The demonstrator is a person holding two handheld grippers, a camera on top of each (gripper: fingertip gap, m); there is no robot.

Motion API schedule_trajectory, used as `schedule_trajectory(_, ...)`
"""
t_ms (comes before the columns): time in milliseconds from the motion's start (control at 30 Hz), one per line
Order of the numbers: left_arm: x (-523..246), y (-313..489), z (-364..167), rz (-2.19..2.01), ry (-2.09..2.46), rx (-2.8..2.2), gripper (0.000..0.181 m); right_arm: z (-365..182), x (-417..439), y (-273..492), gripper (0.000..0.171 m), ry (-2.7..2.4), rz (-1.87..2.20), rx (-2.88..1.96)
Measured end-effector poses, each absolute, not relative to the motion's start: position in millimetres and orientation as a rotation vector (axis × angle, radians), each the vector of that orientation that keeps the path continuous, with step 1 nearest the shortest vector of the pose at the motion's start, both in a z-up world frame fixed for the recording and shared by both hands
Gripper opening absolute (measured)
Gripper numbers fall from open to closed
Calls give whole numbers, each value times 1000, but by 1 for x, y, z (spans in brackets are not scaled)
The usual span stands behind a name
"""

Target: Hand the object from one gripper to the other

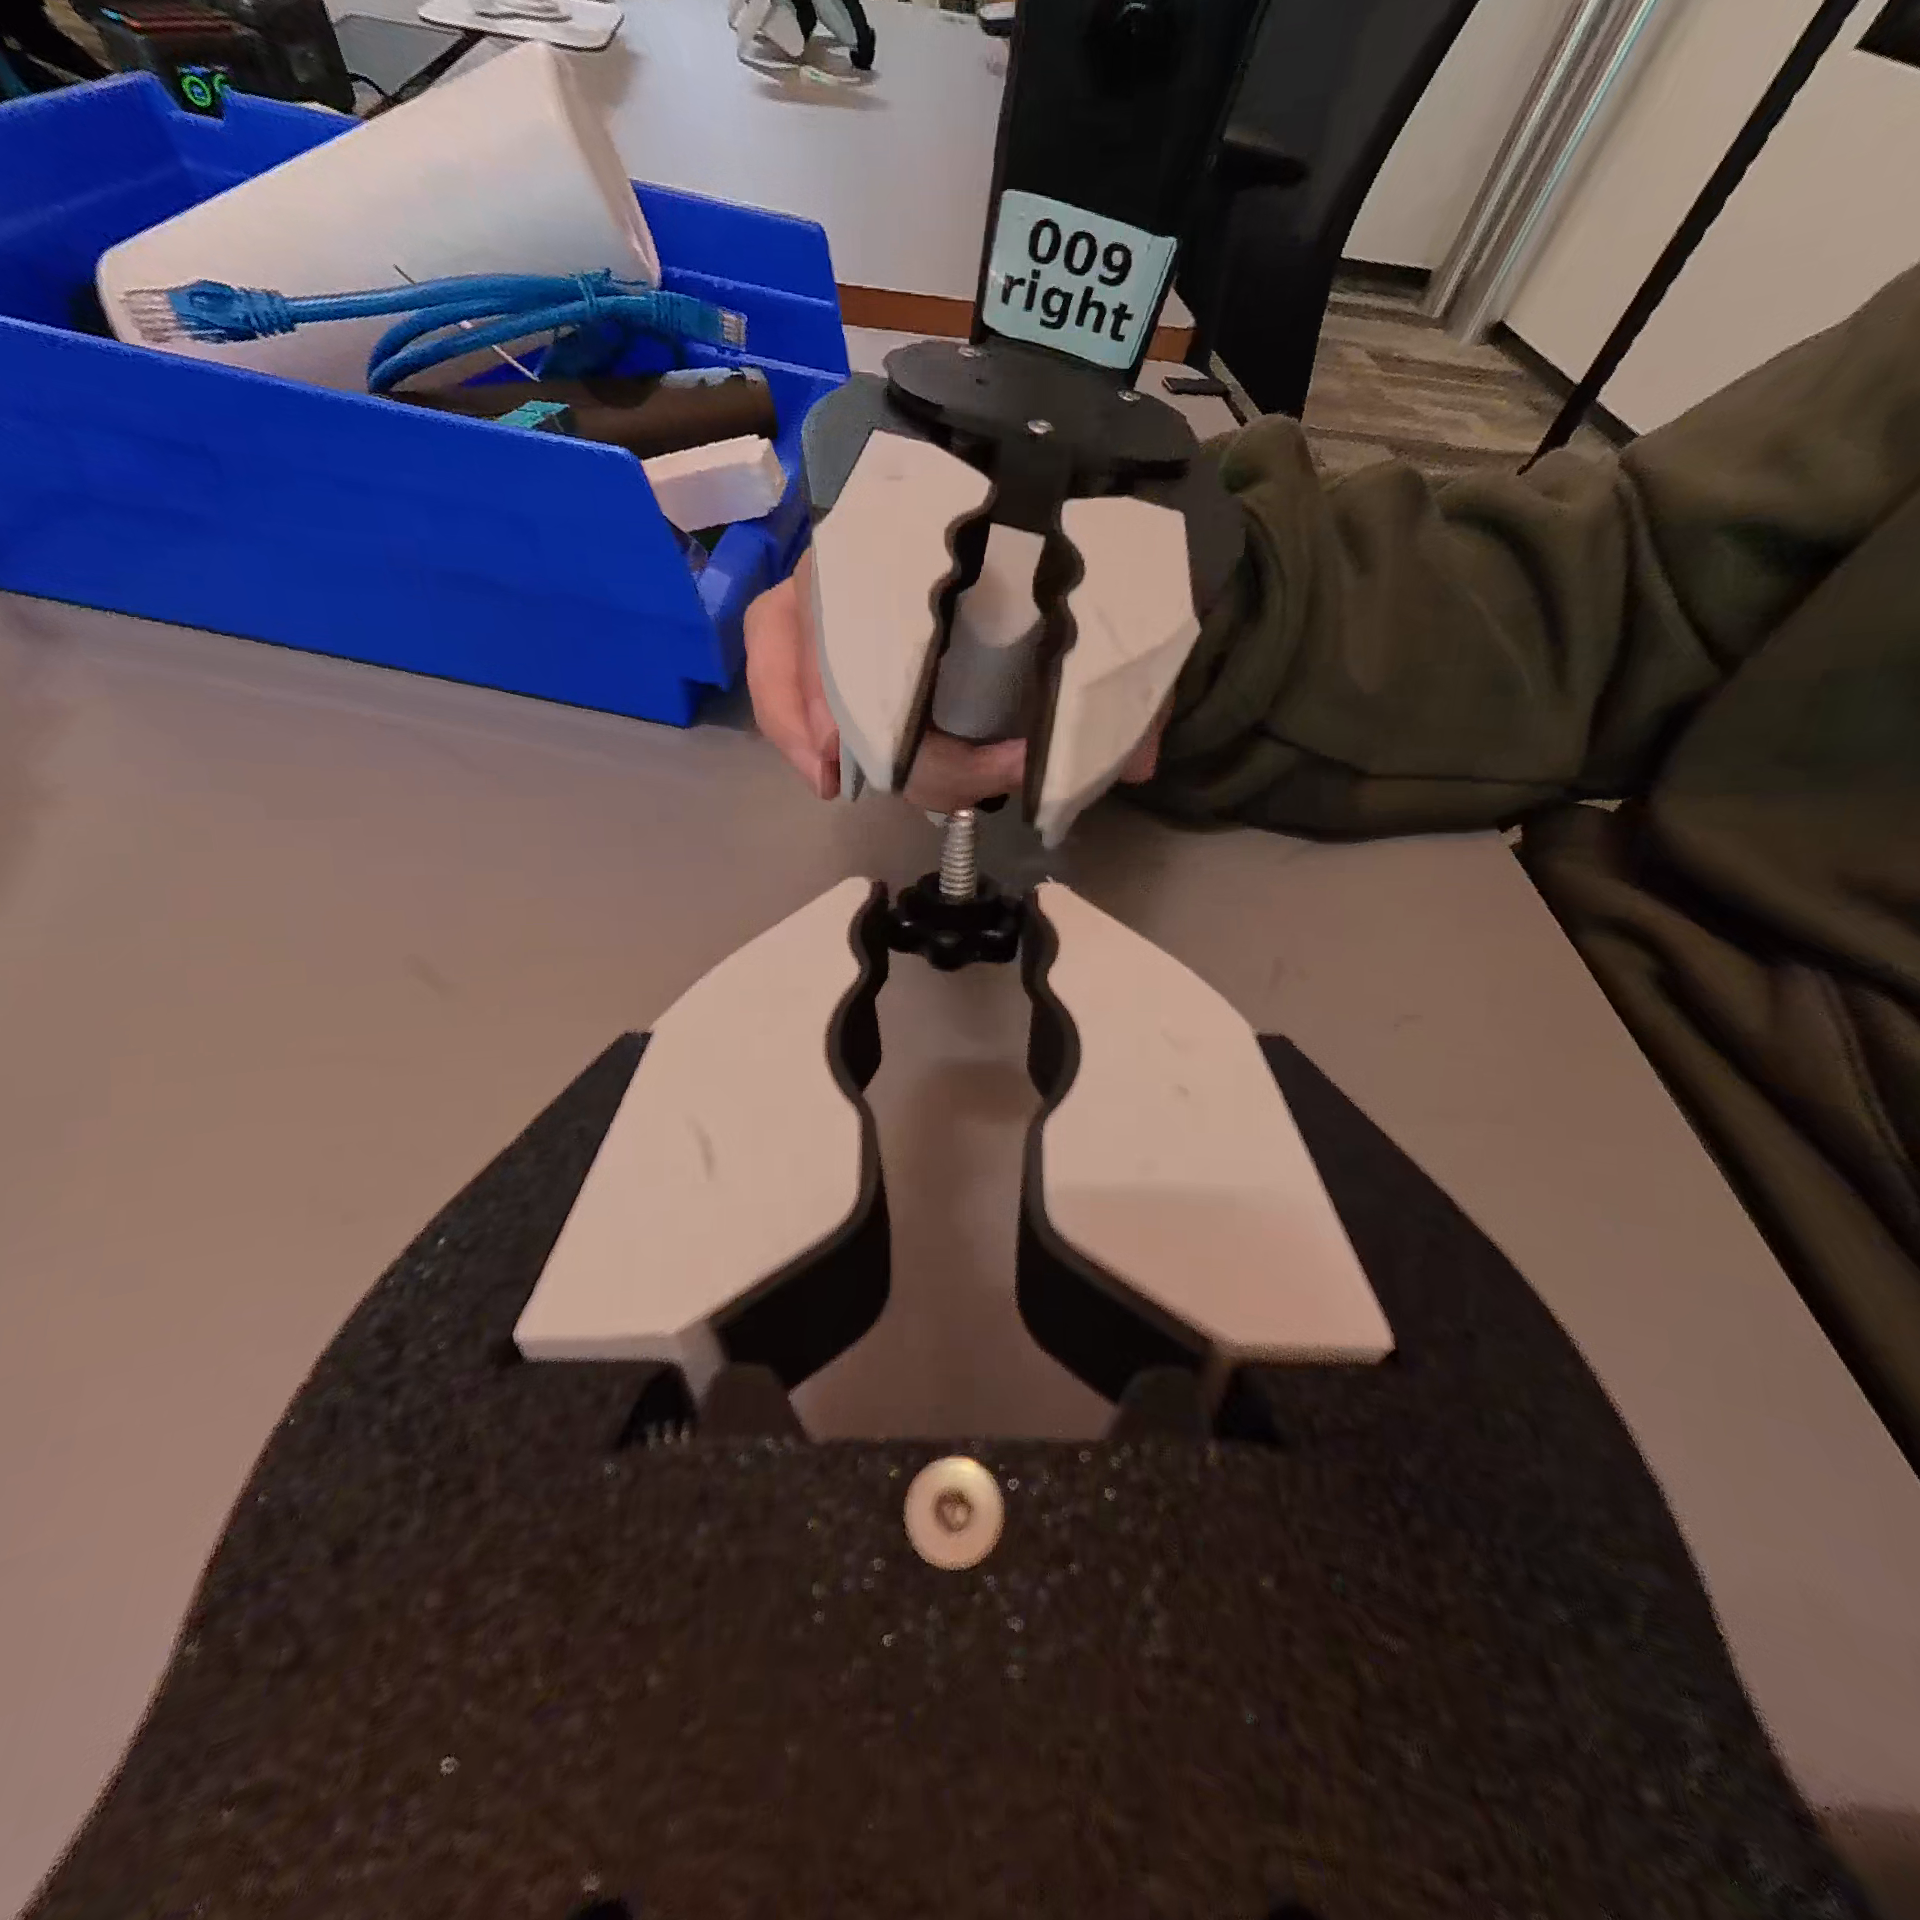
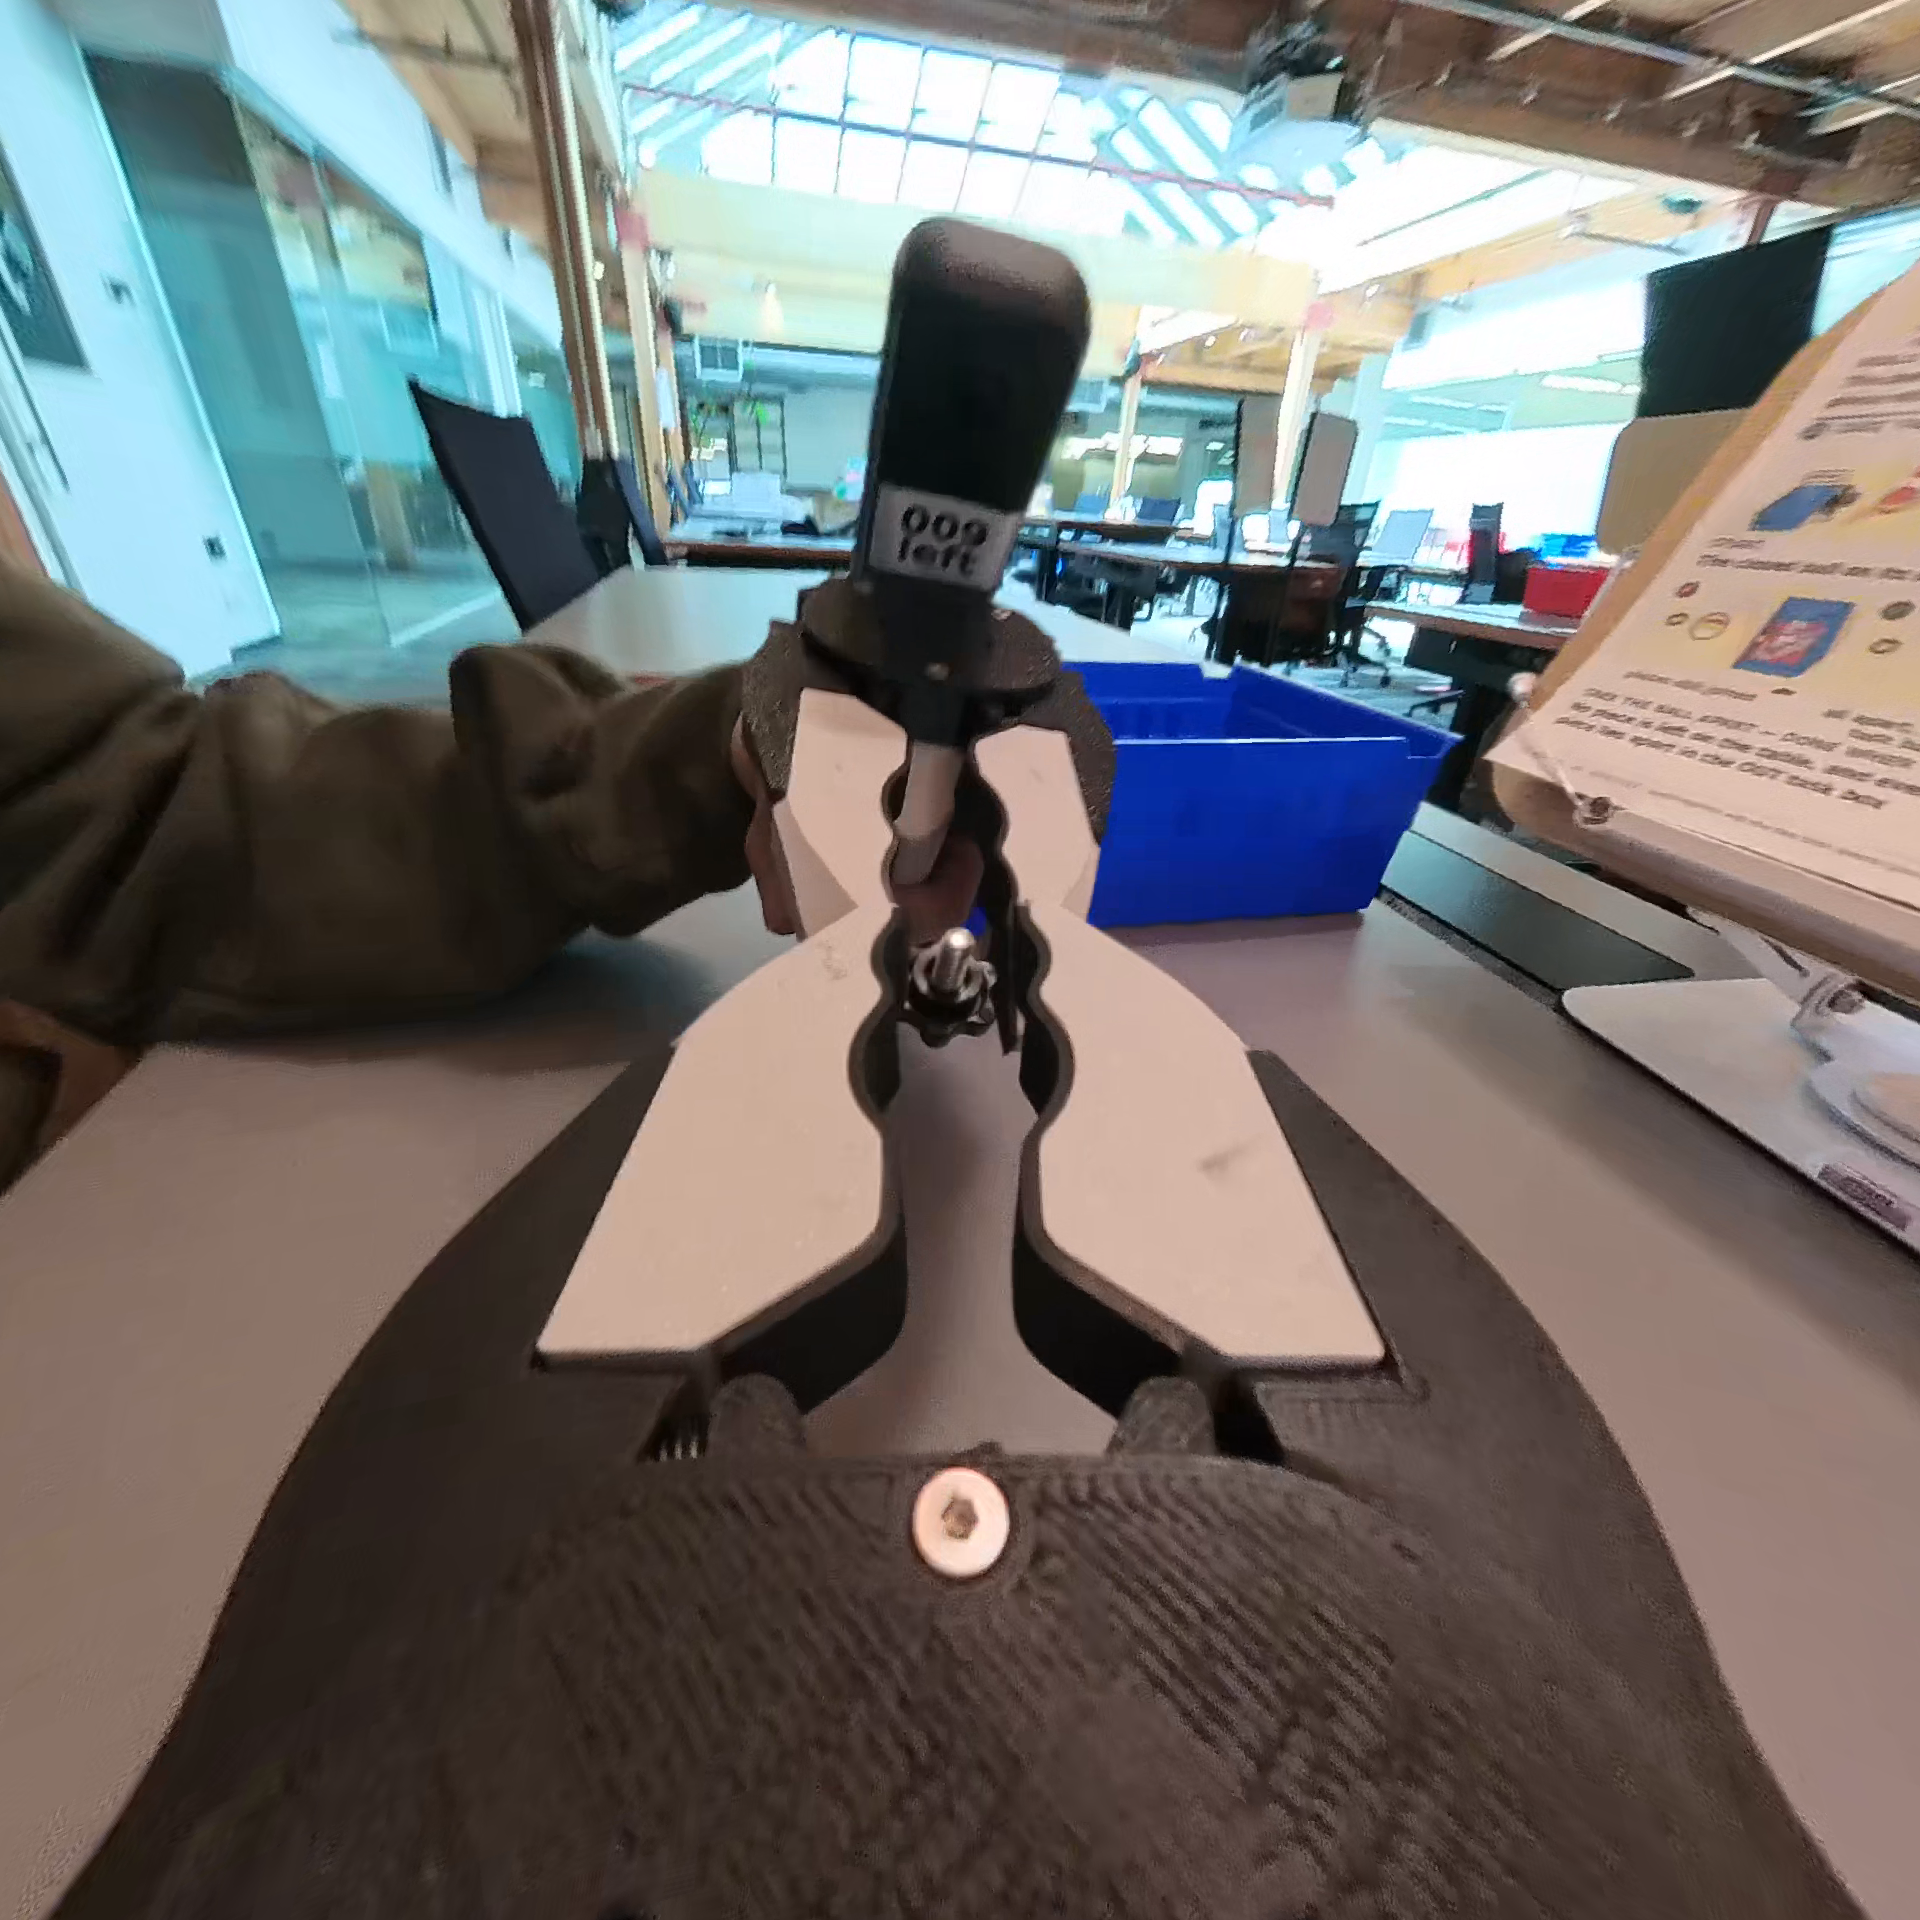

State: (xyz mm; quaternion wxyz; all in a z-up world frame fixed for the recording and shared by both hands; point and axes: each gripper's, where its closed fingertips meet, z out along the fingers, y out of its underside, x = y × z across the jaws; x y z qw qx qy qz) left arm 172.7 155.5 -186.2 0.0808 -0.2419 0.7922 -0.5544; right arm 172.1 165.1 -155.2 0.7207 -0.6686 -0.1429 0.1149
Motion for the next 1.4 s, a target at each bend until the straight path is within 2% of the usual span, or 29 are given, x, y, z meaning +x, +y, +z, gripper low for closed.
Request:
schedule_trajectory(100,171,153,-186,-1652,2374,-687,24,-164,167,170,7,-357,219,-1526)
schedule_trajectory(400,187,161,-172,-1627,2203,-699,25,-149,185,174,5,-185,252,-1455)
schedule_trajectory(500,205,177,-170,-1367,2077,-669,45,-143,216,173,5,99,280,-1367)
schedule_trajectory(667,210,185,-159,-1068,1737,-570,58,-150,238,173,5,387,453,-1267)
schedule_trajectory(767,193,195,-155,-839,1432,-446,48,-153,230,178,5,434,571,-1256)
schedule_trajectory(867,187,192,-167,-552,1417,-268,48,-159,214,186,5,447,677,-1294)
schedule_trajectory(1033,198,194,-173,-543,1436,-286,50,-161,196,192,5,457,872,-1272)
schedule_trajectory(1400,192,191,-165,-575,1396,-263,22,-156,192,193,5,492,1025,-1159)
